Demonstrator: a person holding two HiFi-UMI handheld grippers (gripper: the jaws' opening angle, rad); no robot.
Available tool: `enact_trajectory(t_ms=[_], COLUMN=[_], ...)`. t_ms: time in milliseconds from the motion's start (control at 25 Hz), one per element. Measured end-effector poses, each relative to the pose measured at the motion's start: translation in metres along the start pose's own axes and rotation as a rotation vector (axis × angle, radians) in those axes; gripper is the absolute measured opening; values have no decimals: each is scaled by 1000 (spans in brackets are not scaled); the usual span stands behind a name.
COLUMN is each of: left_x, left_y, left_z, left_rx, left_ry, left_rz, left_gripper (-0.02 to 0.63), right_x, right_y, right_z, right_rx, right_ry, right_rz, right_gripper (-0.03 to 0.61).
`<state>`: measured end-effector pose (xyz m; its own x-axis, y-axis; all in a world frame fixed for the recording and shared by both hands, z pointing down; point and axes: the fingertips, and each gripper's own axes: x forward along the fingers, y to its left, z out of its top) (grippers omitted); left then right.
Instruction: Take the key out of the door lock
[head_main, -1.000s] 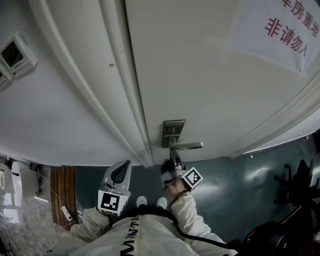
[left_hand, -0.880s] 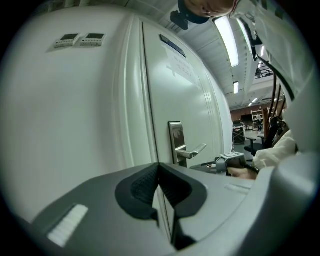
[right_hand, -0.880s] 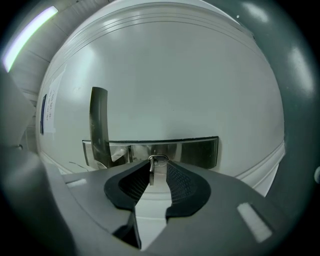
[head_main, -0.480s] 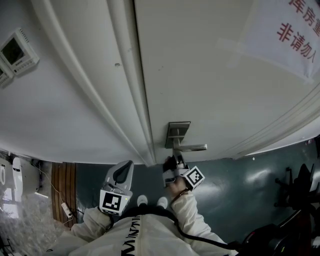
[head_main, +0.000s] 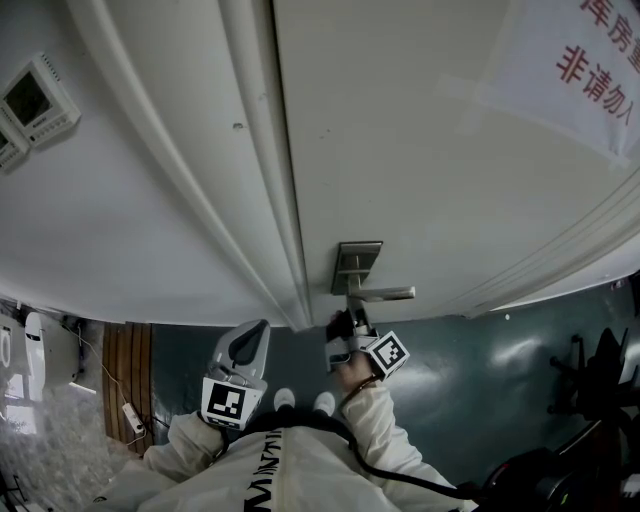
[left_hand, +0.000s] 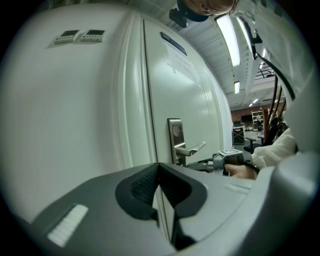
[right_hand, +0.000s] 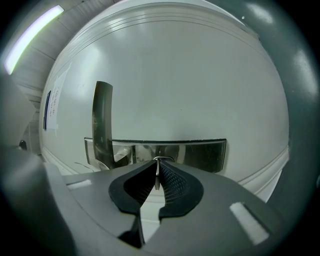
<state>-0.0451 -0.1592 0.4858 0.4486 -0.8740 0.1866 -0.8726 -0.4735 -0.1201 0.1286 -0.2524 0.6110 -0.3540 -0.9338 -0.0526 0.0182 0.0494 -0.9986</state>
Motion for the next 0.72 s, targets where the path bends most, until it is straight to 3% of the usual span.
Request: enact_trajectory(t_ms=[440, 720], left_x=[-6, -12], left_y=[-3, -5], left_z=[-3, -6], left_rx=[-2, -3], left_ry=[3, 7], left_rz=[-1, -7], left_gripper=[-2, -2], right_x=[-1, -33], right_y=[1, -1], right_z=[0, -8], right_rx=[12, 26], right_ry=[-5, -7], right_rz=[-9, 5], right_gripper=[21, 21])
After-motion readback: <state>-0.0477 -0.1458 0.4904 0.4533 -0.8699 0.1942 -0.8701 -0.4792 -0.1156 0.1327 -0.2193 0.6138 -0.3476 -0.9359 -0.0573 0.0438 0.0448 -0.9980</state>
